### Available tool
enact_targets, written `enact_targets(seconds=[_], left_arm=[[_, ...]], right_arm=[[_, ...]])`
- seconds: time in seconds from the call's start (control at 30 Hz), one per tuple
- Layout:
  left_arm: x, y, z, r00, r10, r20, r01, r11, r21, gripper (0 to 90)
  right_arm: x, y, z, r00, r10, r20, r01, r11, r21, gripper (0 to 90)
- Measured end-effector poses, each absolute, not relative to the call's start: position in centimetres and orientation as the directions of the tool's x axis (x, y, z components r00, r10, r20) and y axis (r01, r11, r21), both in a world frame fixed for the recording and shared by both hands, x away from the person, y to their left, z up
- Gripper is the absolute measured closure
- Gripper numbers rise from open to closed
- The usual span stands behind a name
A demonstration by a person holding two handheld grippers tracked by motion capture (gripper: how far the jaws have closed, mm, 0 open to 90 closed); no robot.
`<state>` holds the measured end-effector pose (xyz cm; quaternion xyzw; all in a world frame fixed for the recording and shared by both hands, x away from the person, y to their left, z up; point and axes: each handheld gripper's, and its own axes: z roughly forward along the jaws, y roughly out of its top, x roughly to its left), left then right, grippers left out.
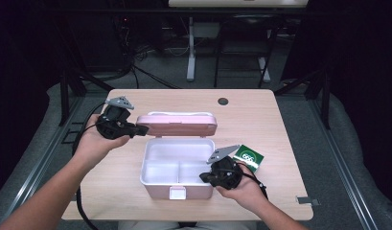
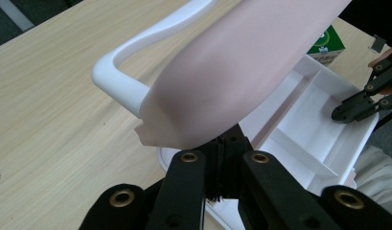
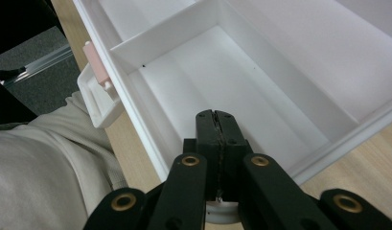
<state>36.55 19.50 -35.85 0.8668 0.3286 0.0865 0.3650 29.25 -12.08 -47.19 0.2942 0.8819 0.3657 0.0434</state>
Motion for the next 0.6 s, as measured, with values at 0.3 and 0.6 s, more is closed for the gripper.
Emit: enact_targets(seconds=[0.3,0.6], left_arm=[[37.6,19.9,-35.9,0.758,0.644,-0.106,0.524,-0.504,0.687,90.0],[38.2,19.5,-35.9,0.752,0.652,-0.095,0.528,-0.51,0.68,90.0]], right_arm=[[29.2,-12.1,-47.2,-0.824,0.549,0.138,0.486,0.56,0.671,90.0],[29.3,-12.1,-47.2,-0.823,0.55,0.14,0.488,0.559,0.671,90.0]])
